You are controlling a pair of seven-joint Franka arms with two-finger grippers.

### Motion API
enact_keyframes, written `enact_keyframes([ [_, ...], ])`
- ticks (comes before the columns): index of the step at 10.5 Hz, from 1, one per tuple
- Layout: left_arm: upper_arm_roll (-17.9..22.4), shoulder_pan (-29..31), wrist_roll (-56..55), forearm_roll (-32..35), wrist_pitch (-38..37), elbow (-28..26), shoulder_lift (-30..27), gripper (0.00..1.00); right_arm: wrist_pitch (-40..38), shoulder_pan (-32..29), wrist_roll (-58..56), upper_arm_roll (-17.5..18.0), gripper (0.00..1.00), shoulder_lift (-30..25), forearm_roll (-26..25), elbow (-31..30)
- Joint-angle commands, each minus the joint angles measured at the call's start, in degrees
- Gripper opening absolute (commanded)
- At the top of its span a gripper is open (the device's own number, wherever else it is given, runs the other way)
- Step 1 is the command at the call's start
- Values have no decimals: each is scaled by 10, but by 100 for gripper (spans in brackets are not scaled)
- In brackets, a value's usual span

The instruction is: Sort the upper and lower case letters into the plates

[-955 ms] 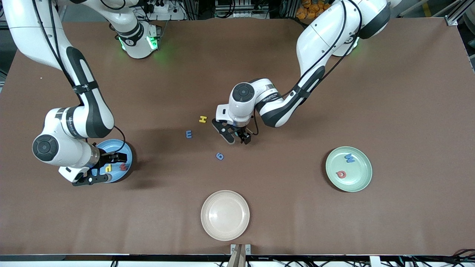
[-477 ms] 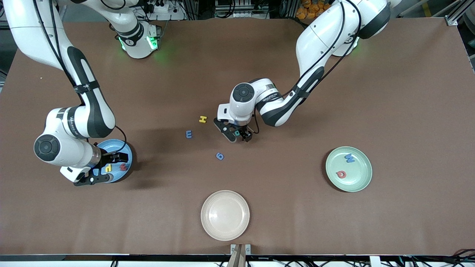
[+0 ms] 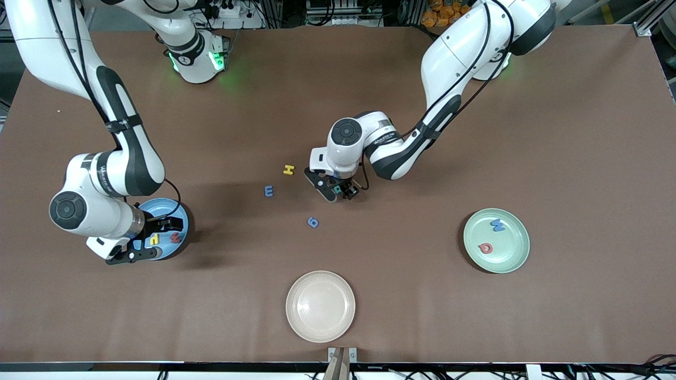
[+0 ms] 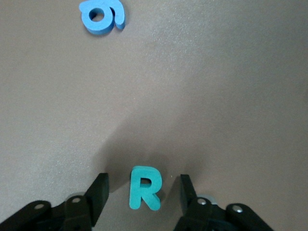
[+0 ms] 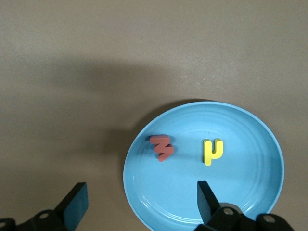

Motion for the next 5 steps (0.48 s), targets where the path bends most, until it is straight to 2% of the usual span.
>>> enact_keyframes([
  [1, 0, 0, -9, -1, -2, -3, -6, 55, -4, 1, -3, 1, 100, -3, -2, 0],
  [2, 0, 0, -8, -1, -2, -3, -6, 41, -4, 2, -3, 1, 100, -3, -2, 2],
  [3, 0, 0, -10, -1, -2, -1, -6, 15, -4, 8, 4, 2, 100, -3, -2, 5],
  [4, 0, 0, -5, 2, -2, -1, -4, 0, -3, 16, 21, 1, 100, -3, -2, 4],
  [5, 1, 1, -5, 2, -2, -1, -7, 0, -3, 24, 49, 2, 100, -3, -2, 8],
])
